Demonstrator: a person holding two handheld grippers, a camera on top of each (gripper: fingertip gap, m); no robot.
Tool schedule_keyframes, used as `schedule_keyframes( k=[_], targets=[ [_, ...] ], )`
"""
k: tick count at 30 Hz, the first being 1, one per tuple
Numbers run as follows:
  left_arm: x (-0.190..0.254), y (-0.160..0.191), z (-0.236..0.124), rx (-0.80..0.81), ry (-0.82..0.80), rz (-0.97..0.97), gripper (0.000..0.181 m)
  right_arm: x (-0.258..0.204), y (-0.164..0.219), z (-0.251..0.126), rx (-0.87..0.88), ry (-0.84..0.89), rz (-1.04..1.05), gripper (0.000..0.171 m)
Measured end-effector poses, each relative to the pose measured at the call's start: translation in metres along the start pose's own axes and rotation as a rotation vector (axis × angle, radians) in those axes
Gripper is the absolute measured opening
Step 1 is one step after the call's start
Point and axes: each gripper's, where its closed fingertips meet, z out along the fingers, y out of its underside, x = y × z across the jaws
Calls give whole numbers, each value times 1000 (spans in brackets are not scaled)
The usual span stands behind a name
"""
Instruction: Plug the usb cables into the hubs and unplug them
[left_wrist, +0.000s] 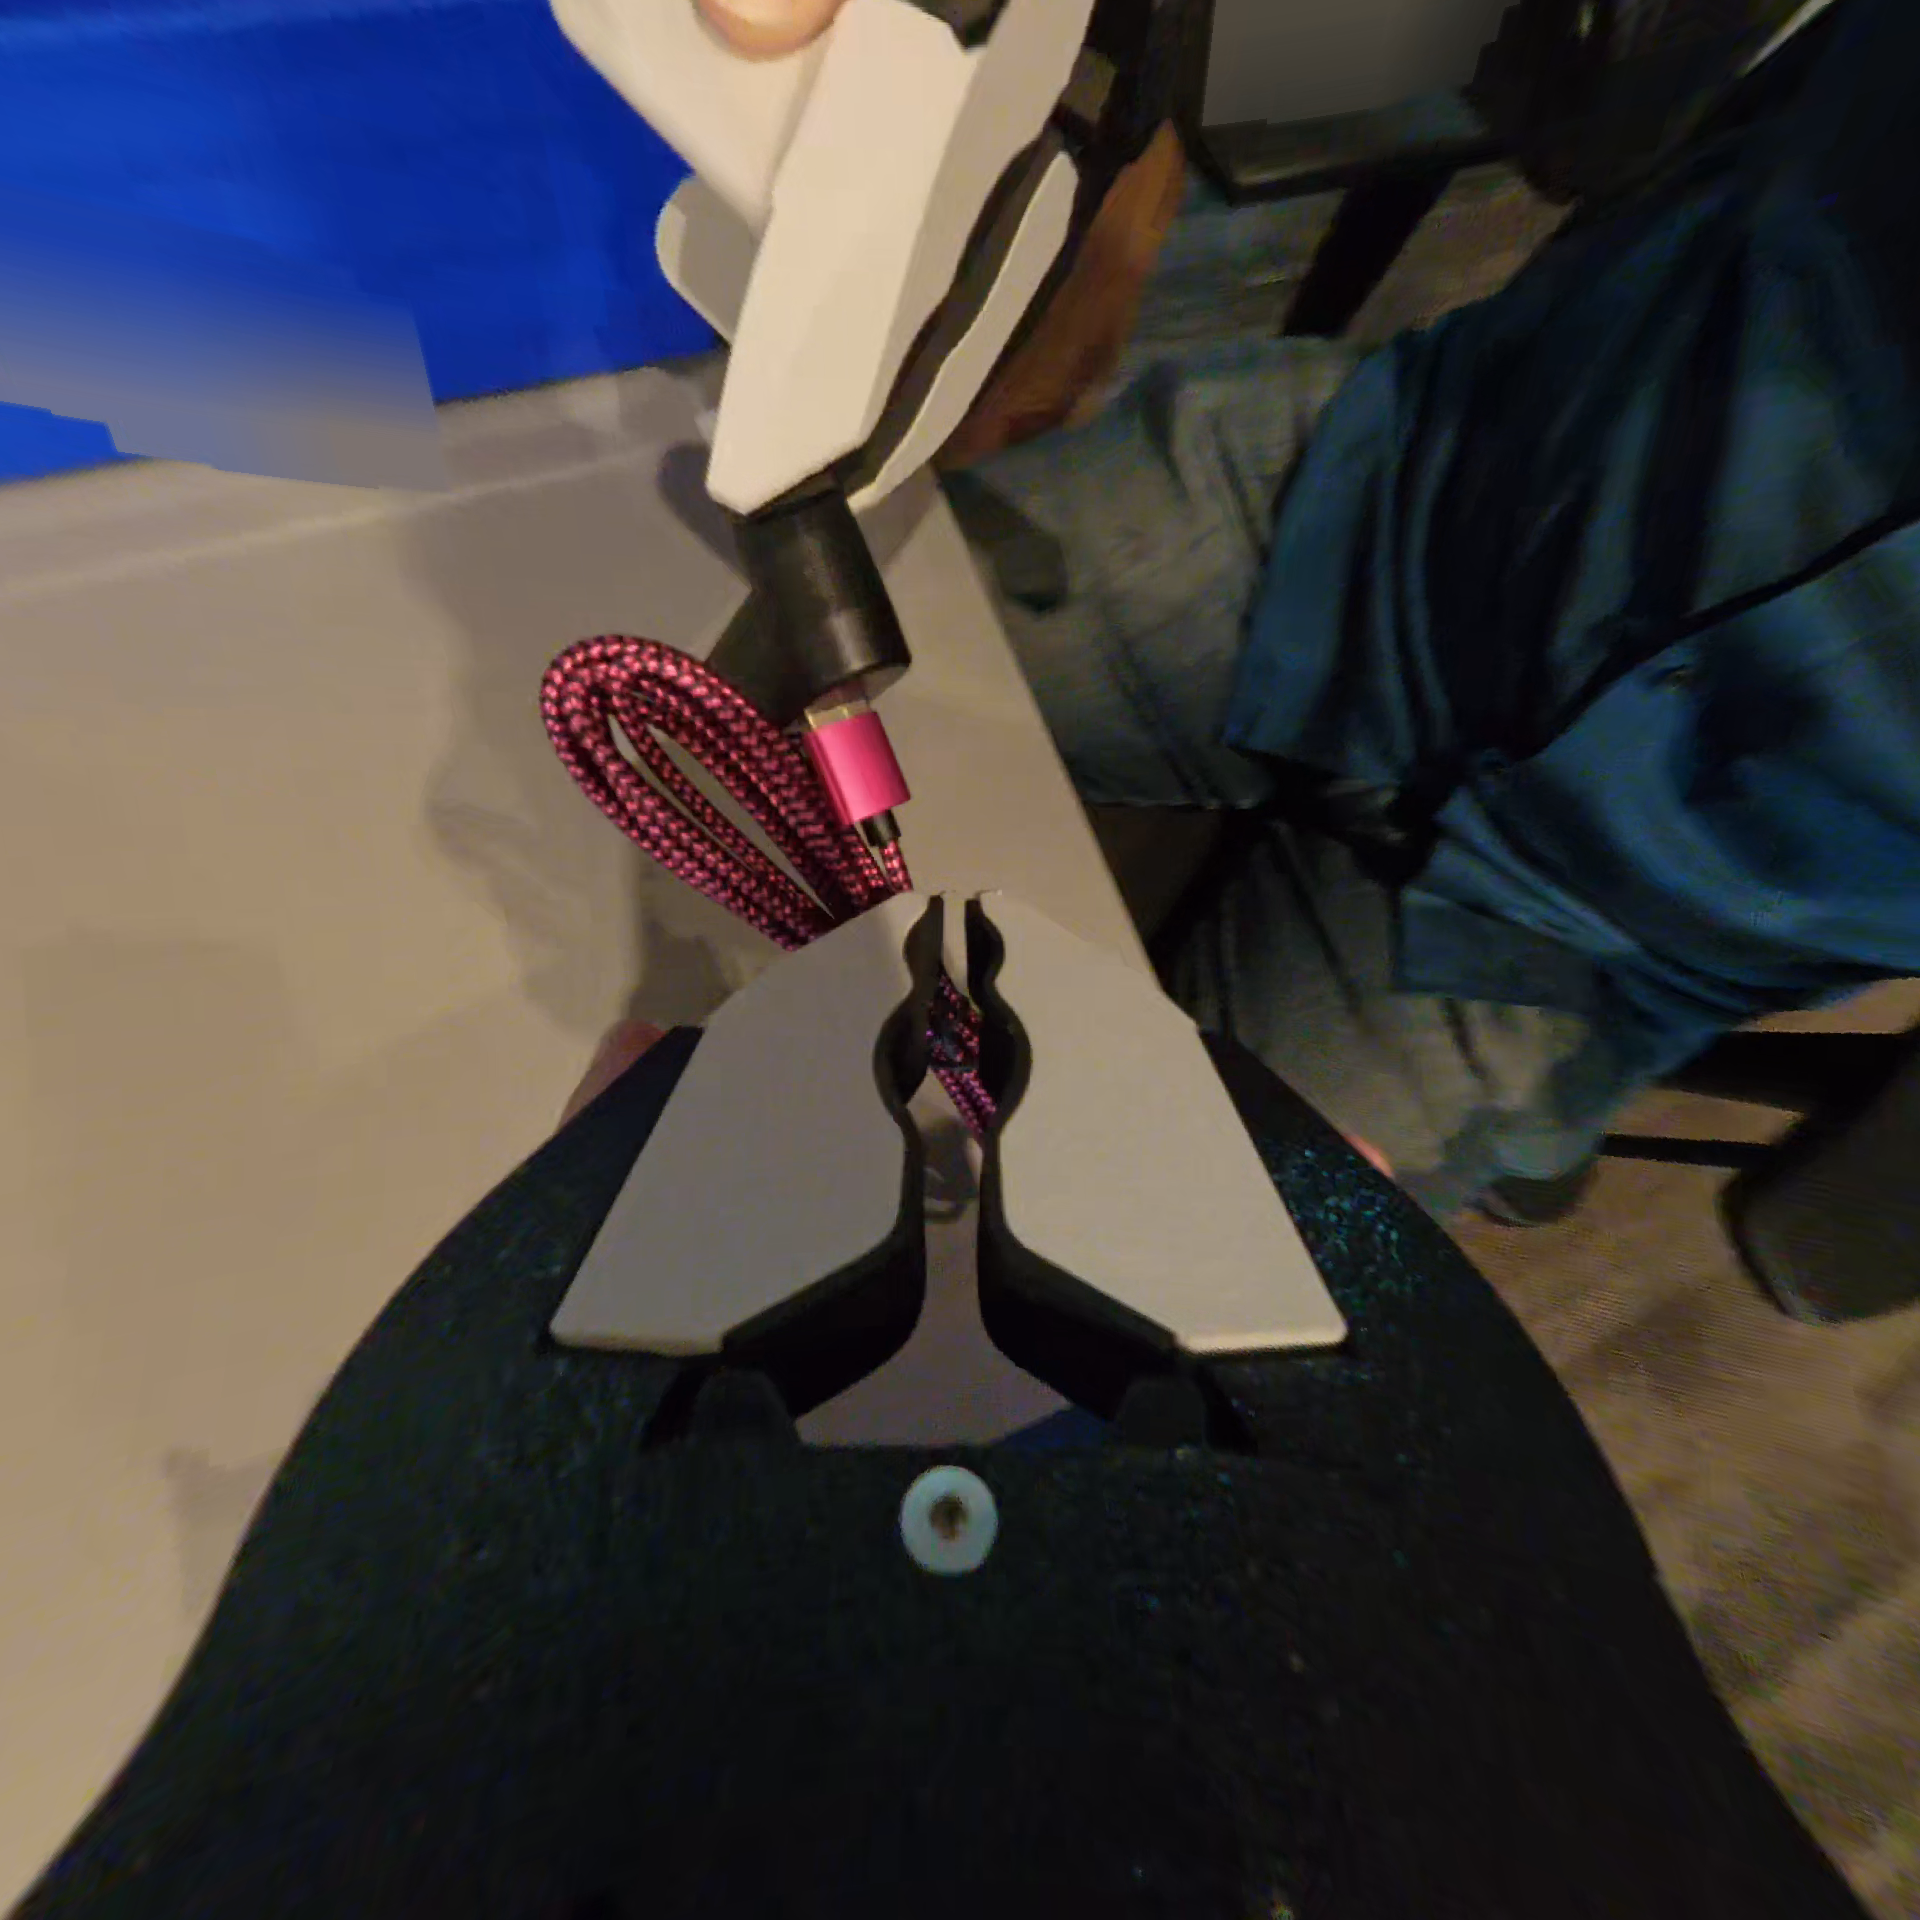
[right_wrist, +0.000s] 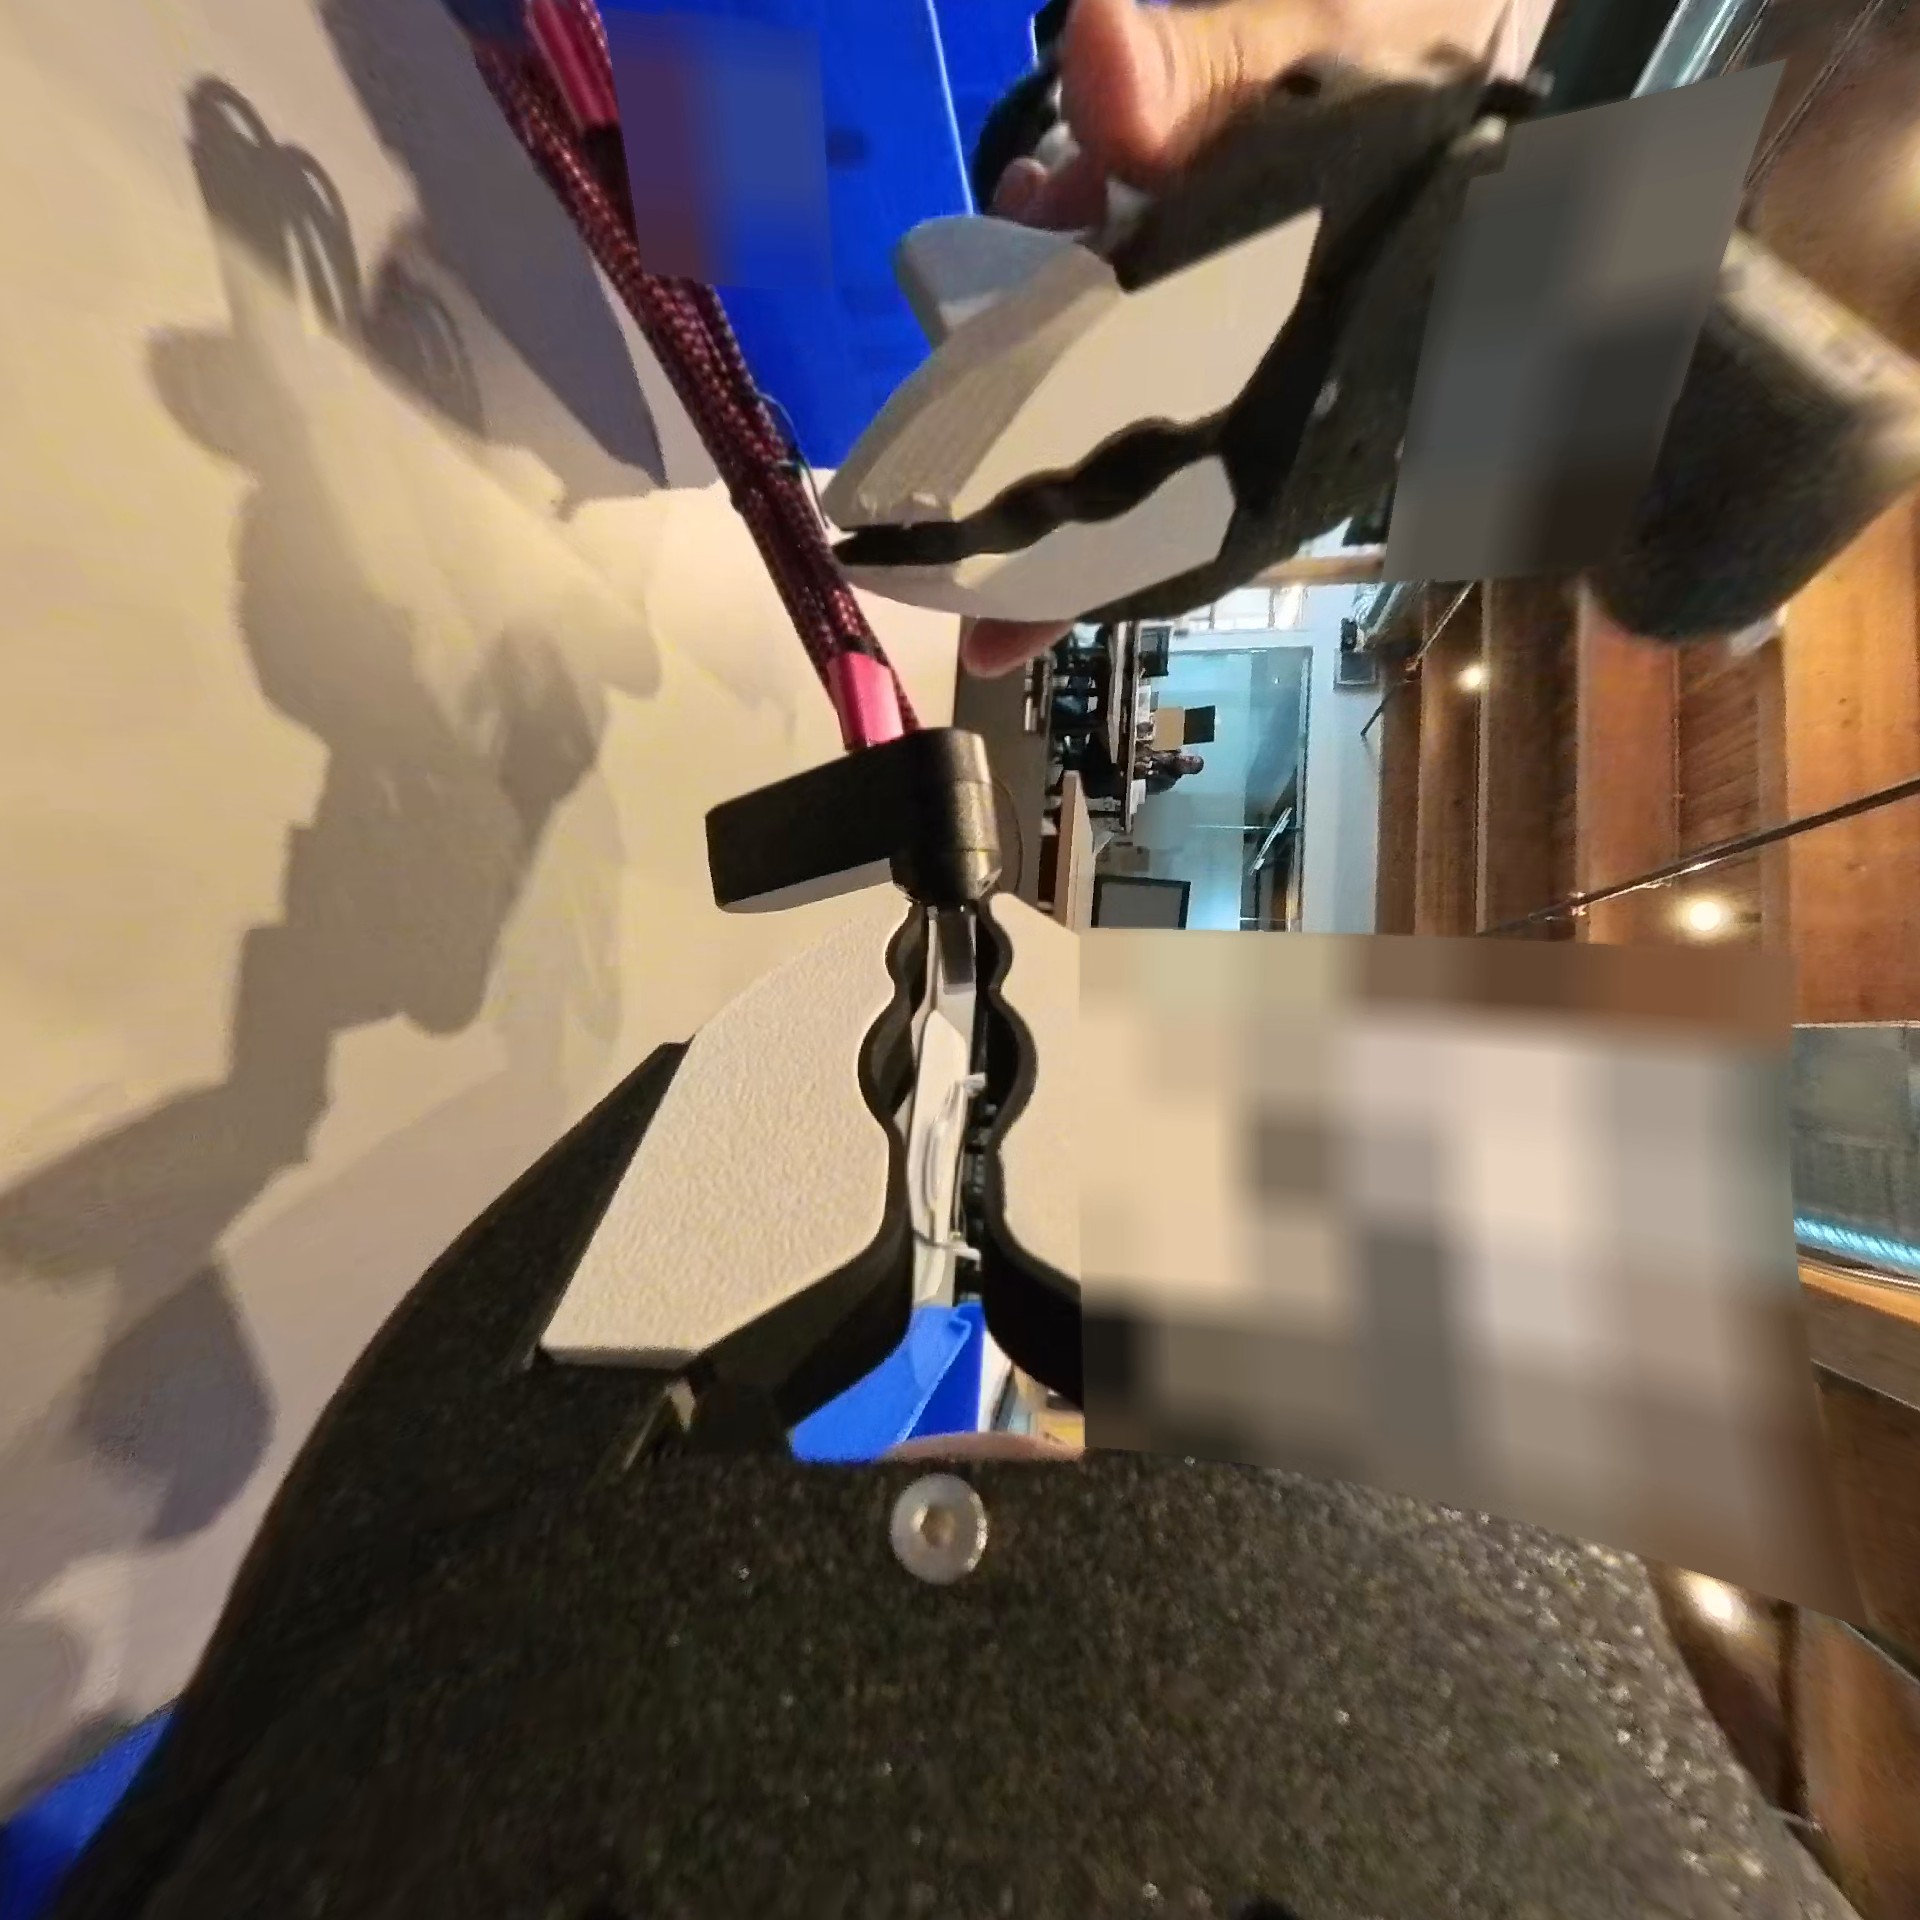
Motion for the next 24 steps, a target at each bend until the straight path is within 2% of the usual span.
schedule_keyframes(
  k=[7,13,19,24],
  targets=[
    [-20,2,2,-46,-377,186,11,-1,11,2,-38,0,45,8],
    [-33,-6,-8,-37,-628,260,16,8,16,1,-52,19,96,8],
    [-36,-8,-6,-54,-714,278,13,11,16,1,-62,25,106,8],
    [-31,-9,-8,-52,-676,191,6,11,12,-1,-54,20,95,8]
  ],
)
